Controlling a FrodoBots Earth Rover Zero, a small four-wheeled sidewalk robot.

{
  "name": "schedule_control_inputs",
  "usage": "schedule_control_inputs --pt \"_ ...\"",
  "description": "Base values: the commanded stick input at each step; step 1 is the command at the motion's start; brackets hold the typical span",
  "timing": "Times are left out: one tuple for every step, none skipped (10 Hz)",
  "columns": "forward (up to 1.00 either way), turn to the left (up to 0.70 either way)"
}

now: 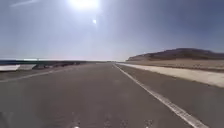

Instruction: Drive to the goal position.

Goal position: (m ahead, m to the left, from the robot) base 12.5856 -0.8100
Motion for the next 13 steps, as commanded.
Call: schedule_control_inputs --pt "1.0 0.0" --pt "1.0 0.0" --pt "1.0 0.0" --pt "1.0 0.0" --pt "1.0 0.0" --pt "1.0 0.0" --pt "1.0 0.0" --pt "1.0 0.0" --pt "1.0 0.0" --pt "1.0 0.0" --pt "1.0 0.0" --pt "1.0 0.0" --pt "1.0 0.0"
